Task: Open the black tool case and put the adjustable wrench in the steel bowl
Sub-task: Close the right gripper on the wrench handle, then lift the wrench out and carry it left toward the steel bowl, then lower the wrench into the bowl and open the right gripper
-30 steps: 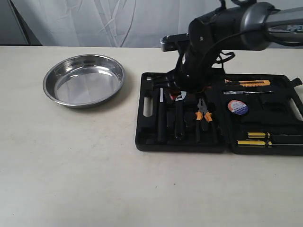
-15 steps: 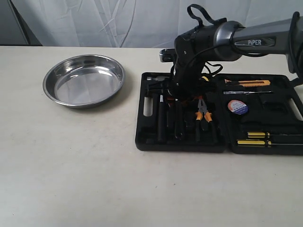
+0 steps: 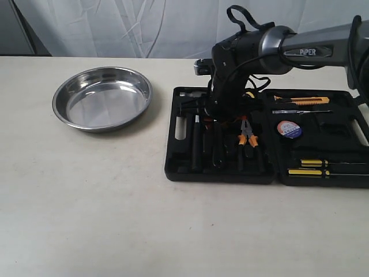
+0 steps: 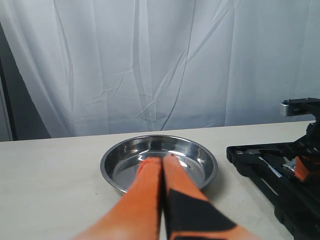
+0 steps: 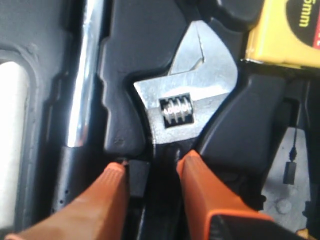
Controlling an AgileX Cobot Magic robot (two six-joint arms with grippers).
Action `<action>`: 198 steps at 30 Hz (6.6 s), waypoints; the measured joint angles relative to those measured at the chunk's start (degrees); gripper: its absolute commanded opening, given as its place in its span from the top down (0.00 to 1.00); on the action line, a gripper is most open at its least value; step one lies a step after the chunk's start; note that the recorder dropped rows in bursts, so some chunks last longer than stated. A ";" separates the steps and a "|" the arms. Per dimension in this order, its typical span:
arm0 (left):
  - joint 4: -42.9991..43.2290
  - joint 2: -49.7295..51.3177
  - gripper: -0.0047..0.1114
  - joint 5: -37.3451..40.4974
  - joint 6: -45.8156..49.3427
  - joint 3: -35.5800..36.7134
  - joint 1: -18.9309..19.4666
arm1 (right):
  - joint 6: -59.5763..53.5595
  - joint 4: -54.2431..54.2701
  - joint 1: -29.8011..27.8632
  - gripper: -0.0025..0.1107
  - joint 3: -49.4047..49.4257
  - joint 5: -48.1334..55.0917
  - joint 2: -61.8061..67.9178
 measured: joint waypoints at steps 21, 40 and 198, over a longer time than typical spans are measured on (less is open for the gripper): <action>0.00 0.00 0.96 0.00 0.00 0.00 0.00 | 0.55 0.84 -0.22 0.66 0.77 1.15 -0.49; 0.00 0.00 0.96 0.00 0.00 0.00 0.00 | -2.47 3.38 -0.45 0.99 0.06 0.57 2.03; 0.00 0.00 0.96 0.00 0.00 0.00 0.00 | -52.56 31.98 9.37 0.98 -35.97 1.66 13.22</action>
